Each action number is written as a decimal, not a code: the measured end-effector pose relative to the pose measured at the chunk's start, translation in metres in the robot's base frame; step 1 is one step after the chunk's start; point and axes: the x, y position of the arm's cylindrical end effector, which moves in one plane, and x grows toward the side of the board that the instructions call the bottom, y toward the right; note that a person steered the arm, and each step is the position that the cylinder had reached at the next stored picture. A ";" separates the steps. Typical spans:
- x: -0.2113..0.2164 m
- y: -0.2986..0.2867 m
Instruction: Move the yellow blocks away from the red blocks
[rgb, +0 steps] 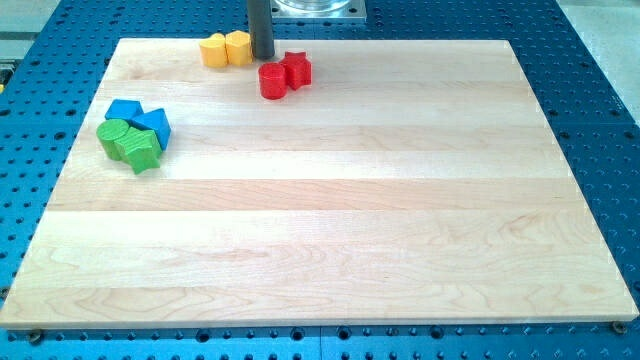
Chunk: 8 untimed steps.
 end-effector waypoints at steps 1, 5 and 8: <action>0.000 0.022; -0.013 -0.087; -0.014 -0.113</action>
